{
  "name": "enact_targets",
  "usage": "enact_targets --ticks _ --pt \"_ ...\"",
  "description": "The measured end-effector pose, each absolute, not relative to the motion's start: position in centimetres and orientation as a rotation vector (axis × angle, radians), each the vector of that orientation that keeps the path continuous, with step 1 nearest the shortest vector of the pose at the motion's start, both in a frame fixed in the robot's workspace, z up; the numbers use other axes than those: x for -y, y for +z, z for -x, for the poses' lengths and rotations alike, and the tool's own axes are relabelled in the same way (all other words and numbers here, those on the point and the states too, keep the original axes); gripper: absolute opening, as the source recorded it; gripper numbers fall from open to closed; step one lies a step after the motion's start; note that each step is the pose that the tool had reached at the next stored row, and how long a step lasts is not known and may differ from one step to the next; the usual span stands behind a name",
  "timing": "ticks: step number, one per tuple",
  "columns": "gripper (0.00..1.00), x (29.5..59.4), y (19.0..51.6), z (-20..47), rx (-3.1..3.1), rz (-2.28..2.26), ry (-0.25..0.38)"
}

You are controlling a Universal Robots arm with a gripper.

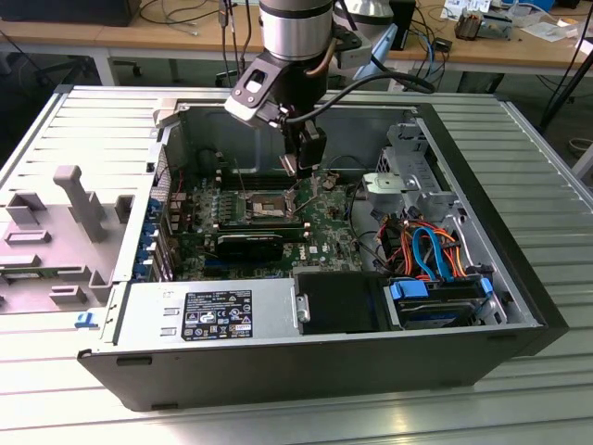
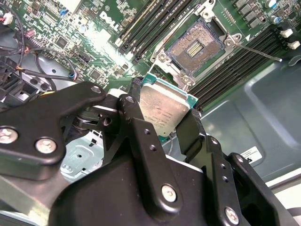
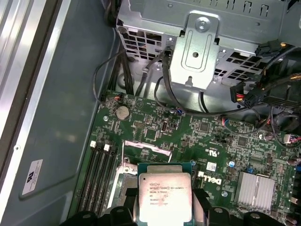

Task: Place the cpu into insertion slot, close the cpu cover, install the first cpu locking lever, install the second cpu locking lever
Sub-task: 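Place the cpu into insertion slot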

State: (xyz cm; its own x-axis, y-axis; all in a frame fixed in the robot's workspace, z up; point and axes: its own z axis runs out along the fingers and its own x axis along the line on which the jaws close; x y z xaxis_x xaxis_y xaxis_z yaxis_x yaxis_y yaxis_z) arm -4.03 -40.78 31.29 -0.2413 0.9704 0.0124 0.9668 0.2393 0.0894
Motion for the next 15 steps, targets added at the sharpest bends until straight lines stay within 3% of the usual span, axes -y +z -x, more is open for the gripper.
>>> enact_targets --ticks 15 --pt "0.55 40.78 31.28 4.03 -2.412 -1.936 0.120"
